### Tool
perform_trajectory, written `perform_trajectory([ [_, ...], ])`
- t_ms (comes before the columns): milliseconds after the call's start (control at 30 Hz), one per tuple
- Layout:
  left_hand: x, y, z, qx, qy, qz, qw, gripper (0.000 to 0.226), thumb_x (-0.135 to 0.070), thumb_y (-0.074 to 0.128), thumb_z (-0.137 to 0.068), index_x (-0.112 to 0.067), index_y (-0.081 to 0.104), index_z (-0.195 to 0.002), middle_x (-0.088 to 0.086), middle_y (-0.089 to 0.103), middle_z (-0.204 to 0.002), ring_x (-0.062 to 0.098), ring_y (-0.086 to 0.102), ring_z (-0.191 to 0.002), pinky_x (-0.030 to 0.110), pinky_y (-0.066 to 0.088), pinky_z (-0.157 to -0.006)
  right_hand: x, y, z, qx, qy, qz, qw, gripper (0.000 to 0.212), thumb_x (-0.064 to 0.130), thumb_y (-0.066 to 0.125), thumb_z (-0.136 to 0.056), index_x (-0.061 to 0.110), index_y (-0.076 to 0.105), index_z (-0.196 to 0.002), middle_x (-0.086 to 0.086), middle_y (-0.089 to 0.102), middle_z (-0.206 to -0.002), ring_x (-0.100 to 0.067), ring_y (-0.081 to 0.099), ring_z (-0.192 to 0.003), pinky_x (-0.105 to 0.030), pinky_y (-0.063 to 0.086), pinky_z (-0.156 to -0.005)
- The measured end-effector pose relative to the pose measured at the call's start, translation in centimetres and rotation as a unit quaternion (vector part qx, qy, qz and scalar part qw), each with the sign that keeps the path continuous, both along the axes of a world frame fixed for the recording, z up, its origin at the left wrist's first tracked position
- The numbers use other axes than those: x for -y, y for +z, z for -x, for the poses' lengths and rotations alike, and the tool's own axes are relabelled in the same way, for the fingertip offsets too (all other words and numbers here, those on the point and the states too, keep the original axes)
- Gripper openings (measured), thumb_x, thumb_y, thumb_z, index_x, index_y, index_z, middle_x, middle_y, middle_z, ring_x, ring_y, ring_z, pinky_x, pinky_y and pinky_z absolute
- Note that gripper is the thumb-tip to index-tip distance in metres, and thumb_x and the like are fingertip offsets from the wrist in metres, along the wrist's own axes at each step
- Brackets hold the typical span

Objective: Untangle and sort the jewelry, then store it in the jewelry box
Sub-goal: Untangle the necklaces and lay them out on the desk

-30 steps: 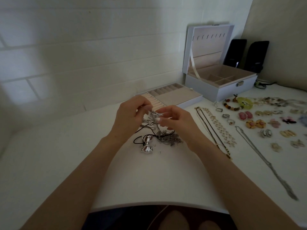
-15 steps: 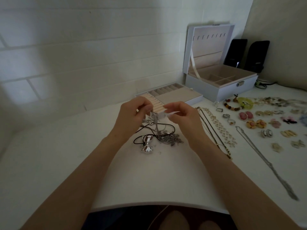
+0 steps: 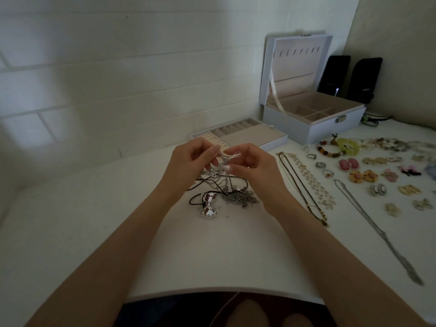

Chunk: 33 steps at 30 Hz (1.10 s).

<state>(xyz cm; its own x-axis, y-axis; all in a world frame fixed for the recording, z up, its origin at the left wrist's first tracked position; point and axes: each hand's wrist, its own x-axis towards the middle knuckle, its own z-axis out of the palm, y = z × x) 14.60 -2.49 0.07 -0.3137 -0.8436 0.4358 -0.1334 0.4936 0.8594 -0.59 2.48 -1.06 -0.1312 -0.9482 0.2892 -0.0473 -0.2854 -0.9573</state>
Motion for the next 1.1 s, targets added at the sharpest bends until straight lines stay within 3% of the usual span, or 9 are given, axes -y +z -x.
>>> perform_trajectory([
  [200,-0.3,0.3,0.0,-0.003,-0.019,-0.051,0.999,0.016,-0.014,0.056,-0.092,-0.005,0.06,-0.079,-0.008,0.063,-0.059,0.002,0.049,-0.051,0.015,0.037,-0.05,-0.1,0.2,0.1,0.0,-0.045,0.021,0.999,0.011,0.006,0.076,-0.075,0.013,0.071,-0.081,0.002,0.071,-0.075,-0.007,0.065,-0.074,-0.018,0.05,-0.072],
  [300,-0.5,0.3,0.2,0.023,-0.05,-0.067,0.996,0.006,-0.015,0.063,-0.088,-0.013,0.058,-0.084,-0.009,0.065,-0.068,0.003,0.052,-0.057,0.016,0.041,-0.053,-0.1,0.3,0.4,0.013,-0.067,0.026,0.997,0.005,0.01,0.075,-0.076,0.015,0.072,-0.078,-0.002,0.071,-0.079,-0.005,0.061,-0.072,-0.018,0.047,-0.07],
  [433,-0.9,-0.6,1.1,0.064,-0.058,-0.053,0.995,0.029,-0.008,0.076,-0.074,-0.013,0.056,-0.095,-0.004,0.064,-0.081,0.009,0.056,-0.067,0.018,0.047,-0.06,-0.3,0.6,0.4,0.022,-0.056,0.017,0.998,0.006,0.014,0.071,-0.082,0.017,0.071,-0.077,0.003,0.066,-0.074,0.004,0.057,-0.066,-0.011,0.043,-0.064],
  [533,-0.9,-0.9,1.4,0.051,-0.032,-0.052,0.997,0.027,-0.003,0.077,-0.073,-0.017,0.057,-0.084,-0.004,0.064,-0.075,0.01,0.058,-0.066,0.019,0.048,-0.06,-0.3,0.7,0.4,0.028,-0.069,0.004,0.997,0.013,0.016,0.068,-0.085,0.018,0.07,-0.073,0.012,0.061,-0.063,0.005,0.053,-0.059,-0.009,0.041,-0.059],
  [667,-0.4,-0.4,0.8,0.027,-0.007,-0.04,0.999,0.016,0.0,0.073,-0.075,-0.012,0.062,-0.075,0.007,0.066,-0.069,0.009,0.056,-0.057,0.015,0.044,-0.055,-0.1,0.9,1.1,0.098,-0.077,-0.04,0.991,0.02,0.021,0.062,-0.089,0.013,0.071,-0.073,0.005,0.06,-0.061,-0.007,0.05,-0.059,-0.018,0.041,-0.059],
  [833,0.0,-0.8,0.5,0.074,0.055,0.018,0.996,0.014,-0.007,0.069,-0.082,-0.015,0.061,-0.074,-0.012,0.065,-0.066,0.003,0.055,-0.061,0.013,0.042,-0.06,-0.1,1.2,1.2,0.173,-0.035,-0.067,0.982,0.024,0.02,0.058,-0.093,0.01,0.065,-0.073,-0.002,0.066,-0.062,-0.011,0.055,-0.052,-0.019,0.045,-0.053],
  [967,0.3,-0.9,0.1,0.111,0.01,0.033,0.993,0.023,-0.007,0.069,-0.082,-0.022,0.059,-0.097,-0.017,0.065,-0.094,0.003,0.054,-0.071,0.019,0.042,-0.065,-0.3,1.2,1.2,0.158,-0.007,-0.062,0.986,0.022,0.02,0.056,-0.094,0.008,0.067,-0.079,-0.004,0.069,-0.068,-0.012,0.058,-0.056,-0.018,0.047,-0.054],
  [1033,-0.1,-0.7,0.4,0.12,-0.046,0.016,0.992,0.031,-0.007,0.069,-0.082,-0.028,0.057,-0.102,-0.017,0.066,-0.093,0.001,0.055,-0.073,0.014,0.04,-0.065,-0.3,1.2,1.1,0.13,0.002,-0.061,0.99,0.021,0.021,0.057,-0.093,0.009,0.069,-0.08,-0.003,0.069,-0.07,-0.012,0.058,-0.06,-0.018,0.047,-0.056],
  [1100,-0.5,-0.6,0.7,0.125,-0.051,0.014,0.991,0.025,-0.011,0.069,-0.083,-0.031,0.06,-0.094,-0.011,0.067,-0.082,-0.005,0.053,-0.066,0.009,0.036,-0.061,-0.2,1.0,1.0,0.106,0.003,-0.054,0.993,0.02,0.022,0.059,-0.092,0.01,0.07,-0.08,0.0,0.068,-0.072,-0.011,0.058,-0.066,-0.019,0.047,-0.061],
])
